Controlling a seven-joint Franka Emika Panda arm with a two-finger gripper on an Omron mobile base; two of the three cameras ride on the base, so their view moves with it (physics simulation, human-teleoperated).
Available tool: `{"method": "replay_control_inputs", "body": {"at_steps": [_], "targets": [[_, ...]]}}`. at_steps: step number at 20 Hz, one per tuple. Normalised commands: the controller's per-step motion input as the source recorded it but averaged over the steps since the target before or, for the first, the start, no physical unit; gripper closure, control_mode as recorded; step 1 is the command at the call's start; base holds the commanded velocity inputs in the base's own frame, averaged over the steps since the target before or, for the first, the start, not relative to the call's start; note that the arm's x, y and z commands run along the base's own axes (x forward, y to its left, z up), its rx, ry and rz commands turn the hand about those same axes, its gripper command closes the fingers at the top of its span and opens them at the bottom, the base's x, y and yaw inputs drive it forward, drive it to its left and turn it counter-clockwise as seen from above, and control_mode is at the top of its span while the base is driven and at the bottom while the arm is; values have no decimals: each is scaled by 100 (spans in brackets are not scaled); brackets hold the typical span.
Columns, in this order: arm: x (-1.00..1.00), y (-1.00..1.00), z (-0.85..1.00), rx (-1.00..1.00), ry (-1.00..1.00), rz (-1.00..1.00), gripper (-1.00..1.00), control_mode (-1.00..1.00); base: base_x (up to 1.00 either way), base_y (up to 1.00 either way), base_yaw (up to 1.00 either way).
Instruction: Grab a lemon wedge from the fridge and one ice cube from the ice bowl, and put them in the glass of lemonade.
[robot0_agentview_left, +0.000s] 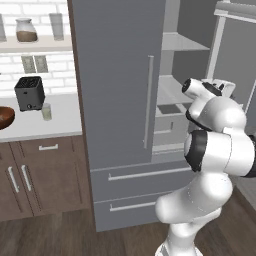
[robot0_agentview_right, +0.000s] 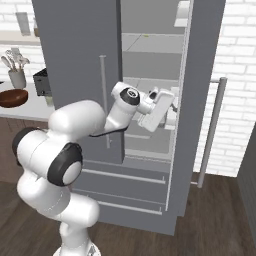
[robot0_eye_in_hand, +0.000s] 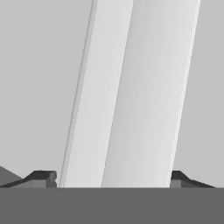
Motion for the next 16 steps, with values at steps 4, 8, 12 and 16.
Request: {"method": "replay_control_inputs", "body": {"at_steps": [4, 8, 12, 16], "targets": [[0, -47, -1, 0, 8, -5, -100, -100, 0, 0, 0], [-34, 9, 10, 0, 0, 0, -100, -100, 0, 0, 0], [-49, 49, 43, -3, 0, 0, -100, -100, 0, 0, 0], [-31, 64, 44, -5, 0, 0, -100, -100, 0, 0, 0]]}}
